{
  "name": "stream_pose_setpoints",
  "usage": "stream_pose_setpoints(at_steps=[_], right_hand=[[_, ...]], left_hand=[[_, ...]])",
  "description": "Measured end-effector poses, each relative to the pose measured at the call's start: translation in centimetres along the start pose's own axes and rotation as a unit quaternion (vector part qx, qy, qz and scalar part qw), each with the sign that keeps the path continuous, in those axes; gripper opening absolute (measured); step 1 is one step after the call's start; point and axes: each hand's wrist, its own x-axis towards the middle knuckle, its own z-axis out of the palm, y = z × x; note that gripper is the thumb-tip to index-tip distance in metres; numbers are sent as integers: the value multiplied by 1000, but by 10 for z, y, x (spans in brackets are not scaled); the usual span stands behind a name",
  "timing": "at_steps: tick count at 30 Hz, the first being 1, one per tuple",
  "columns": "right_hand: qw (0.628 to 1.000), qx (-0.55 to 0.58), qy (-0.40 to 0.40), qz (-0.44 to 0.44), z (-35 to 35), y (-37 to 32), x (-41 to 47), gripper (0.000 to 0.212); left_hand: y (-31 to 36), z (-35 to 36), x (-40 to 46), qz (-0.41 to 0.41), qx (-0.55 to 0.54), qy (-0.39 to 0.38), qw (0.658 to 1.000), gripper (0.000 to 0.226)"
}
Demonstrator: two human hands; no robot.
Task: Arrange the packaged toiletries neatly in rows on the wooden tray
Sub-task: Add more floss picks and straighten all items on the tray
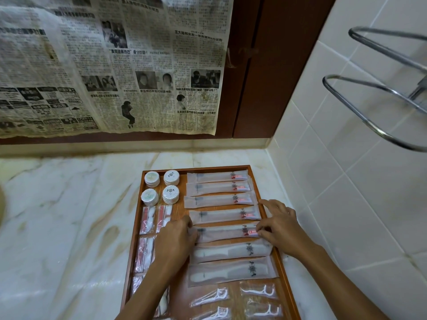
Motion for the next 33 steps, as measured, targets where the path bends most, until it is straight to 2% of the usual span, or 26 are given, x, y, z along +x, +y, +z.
stream_pose_setpoints(at_steps=[8,11,18,25,33], right_hand=[[1000,10,18,17,6,5,0,17],[998,34,47,19,-1,0,8,16],[997,14,65,-29,-20,-22,62,20],[993,-78,5,-86,-16,-34,98,21],[991,-79,2,-104,-9,-30,101,21]], left_hand=[[0,1,1,3,7,-3,1000,15],[0,0,1,4,15,3,1000,14],[14,-10,22,45,69,71,994,24],[25,-18,50,77,145,10,986,29],[21,-13,55,74,139,-17,987,22]])
